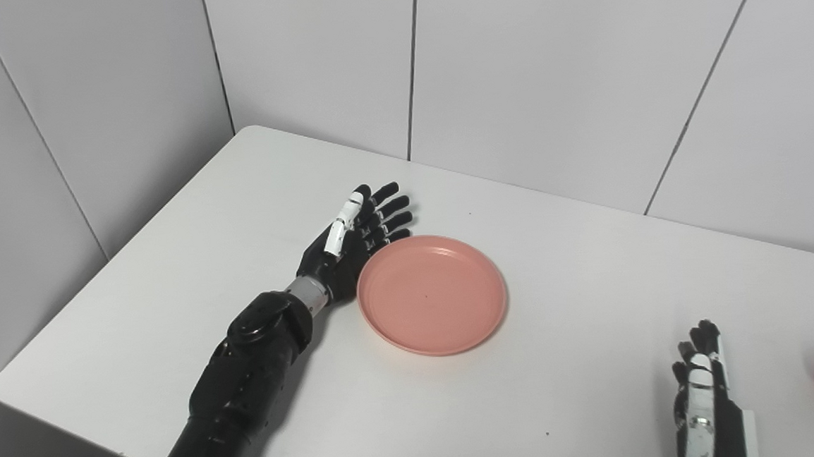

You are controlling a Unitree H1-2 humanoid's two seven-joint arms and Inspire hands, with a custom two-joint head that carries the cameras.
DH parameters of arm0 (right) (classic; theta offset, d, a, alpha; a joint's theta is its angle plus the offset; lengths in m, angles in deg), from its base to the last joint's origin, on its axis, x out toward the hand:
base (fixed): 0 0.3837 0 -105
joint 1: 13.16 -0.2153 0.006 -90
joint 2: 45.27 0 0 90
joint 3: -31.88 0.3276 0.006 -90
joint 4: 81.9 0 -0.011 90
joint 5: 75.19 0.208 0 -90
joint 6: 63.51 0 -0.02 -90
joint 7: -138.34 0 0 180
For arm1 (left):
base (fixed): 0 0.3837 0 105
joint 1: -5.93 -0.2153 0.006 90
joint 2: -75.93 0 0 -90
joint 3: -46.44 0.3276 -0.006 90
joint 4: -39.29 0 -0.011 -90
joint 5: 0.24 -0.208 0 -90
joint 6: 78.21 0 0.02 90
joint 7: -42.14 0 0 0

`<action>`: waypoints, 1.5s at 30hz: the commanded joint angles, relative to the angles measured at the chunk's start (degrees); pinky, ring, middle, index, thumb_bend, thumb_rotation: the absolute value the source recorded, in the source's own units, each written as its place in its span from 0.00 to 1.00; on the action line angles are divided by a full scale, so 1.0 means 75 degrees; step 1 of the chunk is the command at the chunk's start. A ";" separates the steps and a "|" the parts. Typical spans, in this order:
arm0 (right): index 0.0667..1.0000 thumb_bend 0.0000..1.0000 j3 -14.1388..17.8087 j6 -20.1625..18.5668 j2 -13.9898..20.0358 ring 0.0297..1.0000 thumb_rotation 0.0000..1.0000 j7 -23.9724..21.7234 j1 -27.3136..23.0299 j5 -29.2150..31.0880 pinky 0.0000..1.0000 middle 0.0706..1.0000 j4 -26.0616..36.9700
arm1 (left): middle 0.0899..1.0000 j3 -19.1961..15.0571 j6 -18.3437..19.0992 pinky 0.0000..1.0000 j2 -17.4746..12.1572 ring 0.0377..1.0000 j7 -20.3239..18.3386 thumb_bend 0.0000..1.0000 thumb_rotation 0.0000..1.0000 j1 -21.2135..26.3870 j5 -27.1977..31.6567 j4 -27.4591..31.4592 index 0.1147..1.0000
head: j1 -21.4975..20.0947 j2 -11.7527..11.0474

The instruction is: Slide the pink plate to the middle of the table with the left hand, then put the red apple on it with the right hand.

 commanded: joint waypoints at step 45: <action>0.97 0.21 -0.0105 0.0162 -0.0245 0.97 1.00 0.0163 -0.0184 -0.0127 1.00 0.98 0.0339 | 0.92 0.0569 0.0462 0.92 0.1027 0.92 0.0396 0.37 1.00 -0.0515 -0.0484 0.0879 0.90 | -0.0560 0.0382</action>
